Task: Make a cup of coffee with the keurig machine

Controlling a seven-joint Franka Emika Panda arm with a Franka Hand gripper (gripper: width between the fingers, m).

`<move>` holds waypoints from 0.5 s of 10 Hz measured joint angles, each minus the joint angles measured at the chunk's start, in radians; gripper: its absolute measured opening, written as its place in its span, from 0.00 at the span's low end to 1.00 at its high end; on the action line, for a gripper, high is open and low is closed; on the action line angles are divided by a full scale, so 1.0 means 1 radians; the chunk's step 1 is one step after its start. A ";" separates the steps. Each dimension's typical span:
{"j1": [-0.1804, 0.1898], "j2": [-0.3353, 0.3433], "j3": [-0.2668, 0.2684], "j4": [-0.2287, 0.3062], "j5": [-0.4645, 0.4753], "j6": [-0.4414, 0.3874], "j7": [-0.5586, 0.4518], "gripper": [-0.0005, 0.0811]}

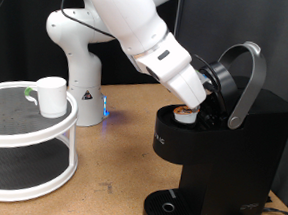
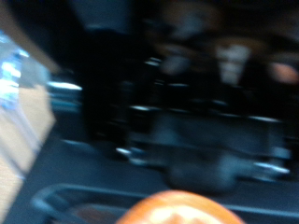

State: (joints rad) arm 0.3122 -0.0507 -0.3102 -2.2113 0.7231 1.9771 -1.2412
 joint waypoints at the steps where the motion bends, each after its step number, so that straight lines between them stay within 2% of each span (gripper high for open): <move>1: -0.004 -0.015 -0.004 -0.015 0.024 0.032 -0.027 0.99; 3: -0.017 -0.039 -0.021 -0.021 0.038 0.032 -0.042 0.99; 5: -0.017 -0.035 -0.021 -0.021 0.045 0.033 -0.054 0.99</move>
State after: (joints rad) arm 0.2957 -0.0858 -0.3308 -2.2324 0.7683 2.0098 -1.2955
